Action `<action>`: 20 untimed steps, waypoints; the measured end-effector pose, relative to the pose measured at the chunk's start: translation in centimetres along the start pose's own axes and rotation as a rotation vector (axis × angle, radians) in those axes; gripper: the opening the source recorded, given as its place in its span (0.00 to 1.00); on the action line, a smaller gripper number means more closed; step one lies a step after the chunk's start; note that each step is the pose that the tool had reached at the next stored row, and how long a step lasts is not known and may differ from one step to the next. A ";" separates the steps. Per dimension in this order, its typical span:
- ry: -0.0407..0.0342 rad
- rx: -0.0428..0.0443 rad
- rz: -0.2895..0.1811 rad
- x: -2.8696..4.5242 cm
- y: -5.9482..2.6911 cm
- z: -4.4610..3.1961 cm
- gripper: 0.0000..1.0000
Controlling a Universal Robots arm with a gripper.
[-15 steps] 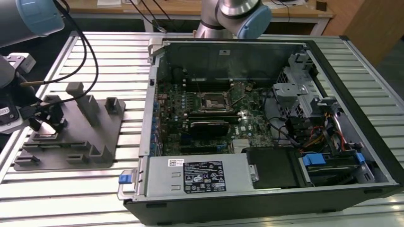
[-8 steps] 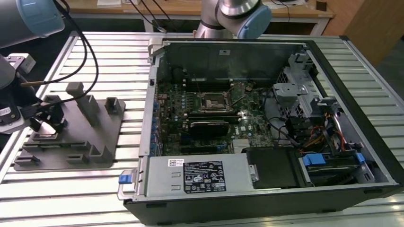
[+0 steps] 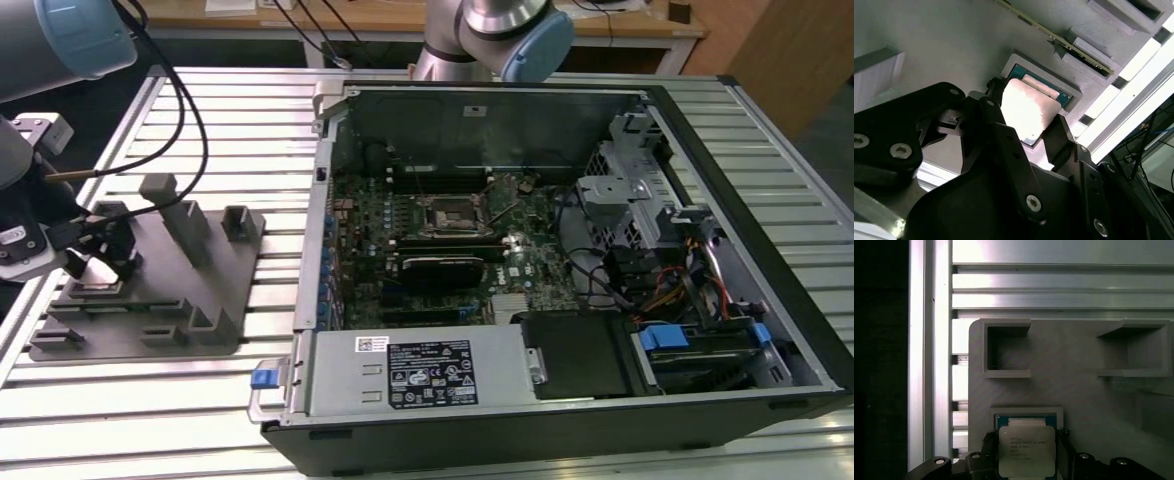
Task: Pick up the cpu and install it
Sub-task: 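Pick up the cpu and move it towards the insertion slot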
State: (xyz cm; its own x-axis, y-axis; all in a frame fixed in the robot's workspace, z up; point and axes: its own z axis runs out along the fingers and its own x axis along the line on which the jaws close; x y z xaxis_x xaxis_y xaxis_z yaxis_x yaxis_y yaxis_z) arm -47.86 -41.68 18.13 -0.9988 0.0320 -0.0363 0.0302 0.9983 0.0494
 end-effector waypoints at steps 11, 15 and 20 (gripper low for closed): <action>0.0000 0.0000 0.000 -0.01 0.01 -0.24 0.54; 0.0001 0.0000 0.000 -0.03 0.04 -0.74 0.54; -0.0006 0.0000 0.000 -0.04 0.06 -1.27 0.54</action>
State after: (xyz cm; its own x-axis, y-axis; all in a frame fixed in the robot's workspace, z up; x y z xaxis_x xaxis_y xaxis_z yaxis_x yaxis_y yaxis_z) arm -47.86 -41.68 19.40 -0.9988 0.0316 -0.0370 0.0298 0.9983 0.0494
